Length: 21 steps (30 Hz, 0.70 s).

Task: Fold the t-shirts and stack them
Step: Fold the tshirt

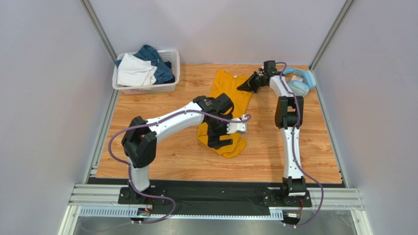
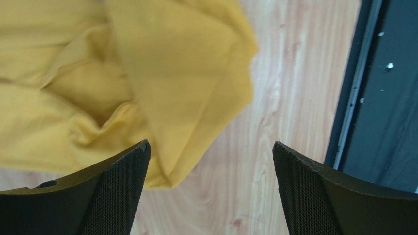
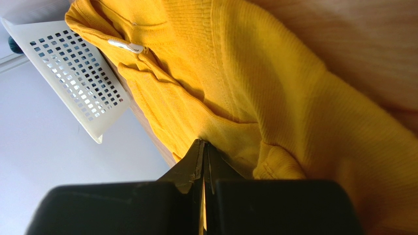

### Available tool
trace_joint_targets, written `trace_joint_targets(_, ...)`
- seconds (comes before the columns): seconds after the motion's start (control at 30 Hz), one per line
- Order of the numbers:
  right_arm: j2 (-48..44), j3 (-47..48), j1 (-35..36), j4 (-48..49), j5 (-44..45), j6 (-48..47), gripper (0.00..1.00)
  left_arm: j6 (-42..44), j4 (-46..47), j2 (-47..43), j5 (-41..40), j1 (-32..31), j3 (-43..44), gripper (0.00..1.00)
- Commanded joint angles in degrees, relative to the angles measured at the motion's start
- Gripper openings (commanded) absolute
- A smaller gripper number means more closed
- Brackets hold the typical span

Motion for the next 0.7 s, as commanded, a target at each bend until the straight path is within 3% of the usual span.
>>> trace_joint_targets(0.0,0.31,0.56,-0.33,-2.2,5.32,-1.27,0.0,-1.03,3.91,1.53,3.36,-2.08,-0.74,1.0)
trace_joint_targets(0.17,1.11,0.83,-0.33,-2.02,4.88,-1.45,0.0,-5.42,-1.44,11.11,3.26,-2.43,10.92,1.0)
trace_joint_targets(0.27,0.84,-0.05,-0.24,-2.11,4.62,-1.89,0.0,-6.04,-0.06,15.42,3.28,-2.43,14.98,1.0)
trace_joint_targets(0.53,0.23,-1.11,-0.24,-1.93,4.27,-2.59,0.0,-7.01,-0.31,23.51,1.52,-2.43,20.8,1.0)
trace_joint_targets(0.57,0.14,-1.11,-0.24,-1.93,4.27,-2.68,0.0,-6.74,-0.4,23.78,1.86,-2.43,20.27,0.98)
trace_joint_targets(0.67,0.14,-1.19,-0.33,-1.93,4.26,-2.68,0.0,-5.95,-3.72,24.04,5.19,-2.43,21.05,0.78)
